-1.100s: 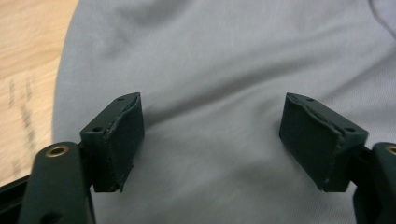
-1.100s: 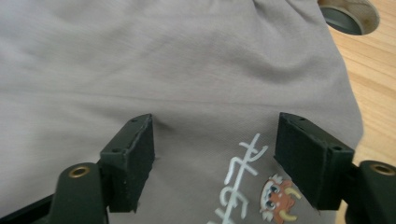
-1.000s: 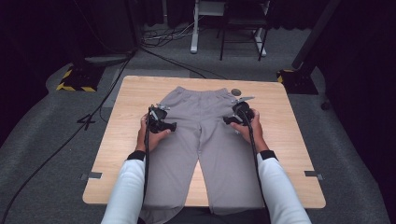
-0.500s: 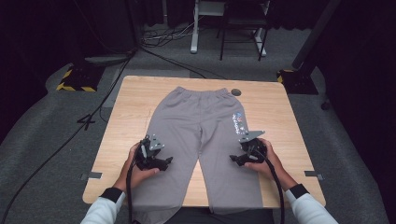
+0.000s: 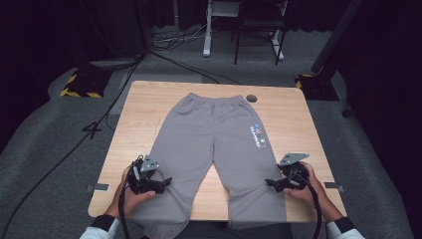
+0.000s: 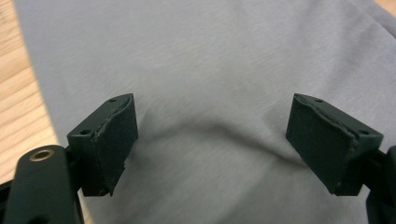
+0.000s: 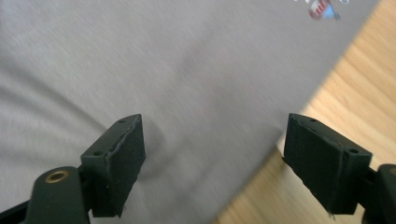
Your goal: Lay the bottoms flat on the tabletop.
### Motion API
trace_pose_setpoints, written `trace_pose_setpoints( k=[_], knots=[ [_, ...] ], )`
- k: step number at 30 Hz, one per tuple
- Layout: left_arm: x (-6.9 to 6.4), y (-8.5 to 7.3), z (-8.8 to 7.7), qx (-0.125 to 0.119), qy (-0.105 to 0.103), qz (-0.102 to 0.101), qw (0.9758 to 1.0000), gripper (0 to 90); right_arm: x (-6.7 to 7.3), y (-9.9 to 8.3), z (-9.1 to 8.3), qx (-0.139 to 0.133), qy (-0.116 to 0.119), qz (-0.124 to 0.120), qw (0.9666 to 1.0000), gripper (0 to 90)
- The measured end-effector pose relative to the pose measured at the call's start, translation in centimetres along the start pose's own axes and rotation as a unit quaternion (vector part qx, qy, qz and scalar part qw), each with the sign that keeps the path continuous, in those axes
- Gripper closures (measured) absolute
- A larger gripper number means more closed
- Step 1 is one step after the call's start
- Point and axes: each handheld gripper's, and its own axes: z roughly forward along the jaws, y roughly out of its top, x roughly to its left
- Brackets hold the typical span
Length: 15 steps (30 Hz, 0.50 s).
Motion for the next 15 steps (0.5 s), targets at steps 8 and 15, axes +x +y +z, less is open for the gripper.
trace_pose_setpoints(
  k=[8, 15],
  knots=[
    [-3.2, 0.2, -0.9, 0.003, -0.019, 0.027, 0.9994, 19.2, 3.3, 0.4, -1.2, -0.037, 0.015, -0.024, 0.9989, 24.6],
    [-5.5, 0.0, -0.4, 0.013, -0.04, 0.056, 0.9976, 18.2, 8.7, 1.9, 0.2, -0.031, 0.07, -0.094, 0.9926, 23.5]
  ],
)
